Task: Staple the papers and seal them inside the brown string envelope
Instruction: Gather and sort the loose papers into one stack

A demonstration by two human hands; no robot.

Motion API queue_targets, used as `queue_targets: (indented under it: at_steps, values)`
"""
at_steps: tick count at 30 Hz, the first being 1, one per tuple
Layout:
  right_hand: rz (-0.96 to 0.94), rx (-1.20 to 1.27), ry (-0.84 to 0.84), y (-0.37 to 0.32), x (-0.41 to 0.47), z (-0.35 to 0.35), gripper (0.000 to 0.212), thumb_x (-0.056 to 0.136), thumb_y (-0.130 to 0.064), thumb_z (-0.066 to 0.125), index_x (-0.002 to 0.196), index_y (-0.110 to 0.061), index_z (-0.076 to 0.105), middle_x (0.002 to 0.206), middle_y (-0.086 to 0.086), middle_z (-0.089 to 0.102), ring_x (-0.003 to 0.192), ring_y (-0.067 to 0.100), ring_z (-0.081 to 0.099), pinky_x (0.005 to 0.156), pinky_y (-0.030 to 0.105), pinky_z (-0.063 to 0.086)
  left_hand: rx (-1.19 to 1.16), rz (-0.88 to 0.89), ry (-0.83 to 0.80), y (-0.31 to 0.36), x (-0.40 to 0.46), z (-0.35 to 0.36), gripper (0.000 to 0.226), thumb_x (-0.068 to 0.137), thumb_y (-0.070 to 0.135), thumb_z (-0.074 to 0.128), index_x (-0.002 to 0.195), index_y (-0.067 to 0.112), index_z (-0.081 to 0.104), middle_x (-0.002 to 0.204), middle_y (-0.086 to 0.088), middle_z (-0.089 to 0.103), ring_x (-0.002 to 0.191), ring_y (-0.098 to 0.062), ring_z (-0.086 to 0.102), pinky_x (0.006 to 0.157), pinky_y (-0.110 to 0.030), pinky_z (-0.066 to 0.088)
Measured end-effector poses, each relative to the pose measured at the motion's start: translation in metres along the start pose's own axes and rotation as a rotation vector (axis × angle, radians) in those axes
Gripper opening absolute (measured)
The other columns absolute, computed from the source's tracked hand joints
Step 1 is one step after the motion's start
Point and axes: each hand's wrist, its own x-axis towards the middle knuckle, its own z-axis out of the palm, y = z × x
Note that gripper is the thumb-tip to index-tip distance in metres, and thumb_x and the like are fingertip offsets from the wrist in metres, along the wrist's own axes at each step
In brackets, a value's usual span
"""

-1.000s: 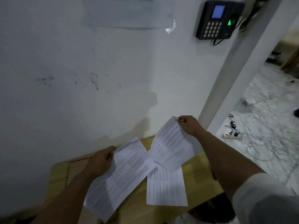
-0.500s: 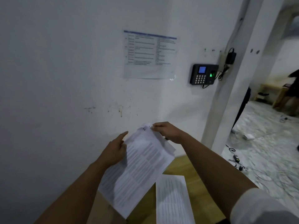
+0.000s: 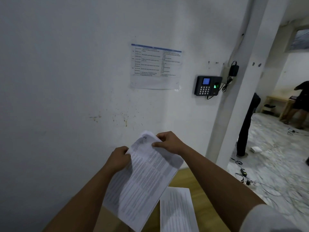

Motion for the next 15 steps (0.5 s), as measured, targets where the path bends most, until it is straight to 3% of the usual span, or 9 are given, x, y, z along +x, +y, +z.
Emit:
queue_targets:
  at_steps: [5, 9, 11, 13, 15]
  values:
    - [0.023, 0.076, 0.000, 0.009, 0.000, -0.008, 0.016, 0.088, -0.018, 0.076, 0.100, -0.008, 0.076, 0.098, 0.008, 0.078, 0.088, 0.022, 0.074, 0.083, 0.034, 0.059, 0.033, 0.104, 0.058, 0.001, -0.001, 0.007, 0.011, 0.086, 0.025, 0.061, 0.077, 0.017, 0.061, 0.084, -0.005, 0.062, 0.072, -0.018, 0.059, 0.068, -0.034, 0.047]
    - [0.108, 0.170, -0.048, 0.018, 0.005, -0.015, 0.018, 0.088, -0.018, 0.076, 0.105, -0.010, 0.075, 0.101, 0.007, 0.078, 0.093, 0.027, 0.075, 0.087, 0.038, 0.060, 0.046, 0.202, 0.049, -0.001, 0.004, 0.019, 0.015, 0.096, 0.025, 0.056, 0.083, 0.019, 0.052, 0.081, 0.001, 0.058, 0.070, -0.015, 0.056, 0.064, -0.032, 0.043]
    - [0.131, 0.236, -0.039, 0.028, 0.008, -0.017, 0.021, 0.089, -0.012, 0.074, 0.110, -0.006, 0.074, 0.104, 0.012, 0.077, 0.093, 0.027, 0.075, 0.087, 0.037, 0.060, 0.041, 0.251, 0.027, -0.006, 0.010, 0.026, 0.003, 0.101, 0.024, 0.052, 0.103, 0.022, 0.053, 0.083, 0.002, 0.063, 0.070, -0.012, 0.061, 0.063, -0.032, 0.047]
    - [0.144, 0.299, -0.010, 0.040, 0.011, -0.017, 0.023, 0.090, -0.006, 0.072, 0.113, -0.001, 0.072, 0.106, 0.016, 0.076, 0.090, 0.025, 0.074, 0.085, 0.035, 0.059, 0.046, 0.315, 0.026, -0.012, 0.017, 0.036, 0.030, 0.104, 0.026, 0.050, 0.133, 0.027, 0.048, 0.098, 0.003, 0.068, 0.079, -0.011, 0.066, 0.068, -0.032, 0.052]
    - [0.176, 0.334, 0.013, 0.057, 0.013, -0.015, 0.023, 0.090, -0.003, 0.070, 0.114, 0.000, 0.071, 0.106, 0.018, 0.075, 0.089, 0.025, 0.074, 0.081, 0.034, 0.059, 0.074, 0.345, 0.022, -0.015, 0.024, 0.049, 0.047, 0.105, 0.023, 0.048, 0.151, 0.030, 0.037, 0.118, 0.009, 0.065, 0.090, -0.009, 0.064, 0.082, -0.031, 0.052]
